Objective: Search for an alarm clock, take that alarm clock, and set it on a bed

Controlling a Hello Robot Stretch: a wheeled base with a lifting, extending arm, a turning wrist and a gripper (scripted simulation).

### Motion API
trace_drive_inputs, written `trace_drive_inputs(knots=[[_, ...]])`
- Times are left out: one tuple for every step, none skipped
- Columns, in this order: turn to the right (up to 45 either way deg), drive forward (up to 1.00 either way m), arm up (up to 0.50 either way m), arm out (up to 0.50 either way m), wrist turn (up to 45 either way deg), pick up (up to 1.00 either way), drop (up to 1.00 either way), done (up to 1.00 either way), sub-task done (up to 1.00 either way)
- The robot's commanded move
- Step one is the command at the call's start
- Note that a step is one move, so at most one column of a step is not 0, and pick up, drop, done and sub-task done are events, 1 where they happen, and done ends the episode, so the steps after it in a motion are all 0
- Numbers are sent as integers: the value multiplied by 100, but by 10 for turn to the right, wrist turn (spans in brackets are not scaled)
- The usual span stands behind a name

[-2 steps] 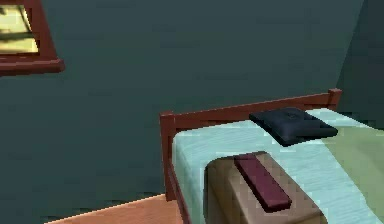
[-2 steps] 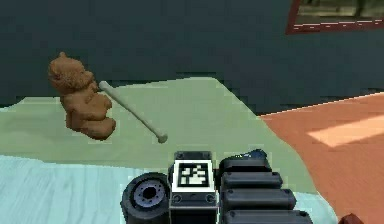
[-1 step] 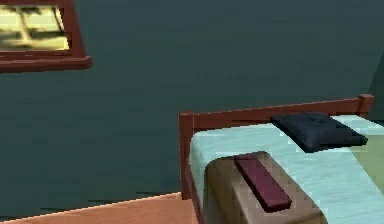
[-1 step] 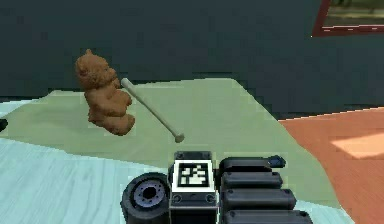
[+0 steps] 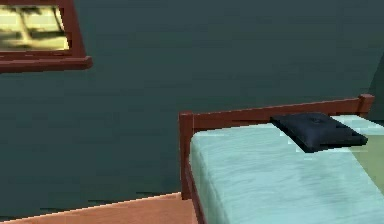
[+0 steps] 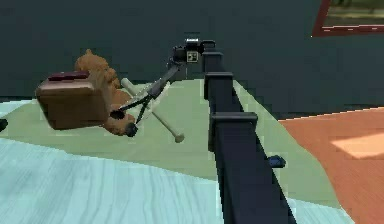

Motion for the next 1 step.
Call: trace_drive_inputs(knots=[[0, 0, 0, 0, 390, 0, 0, 0, 0]])
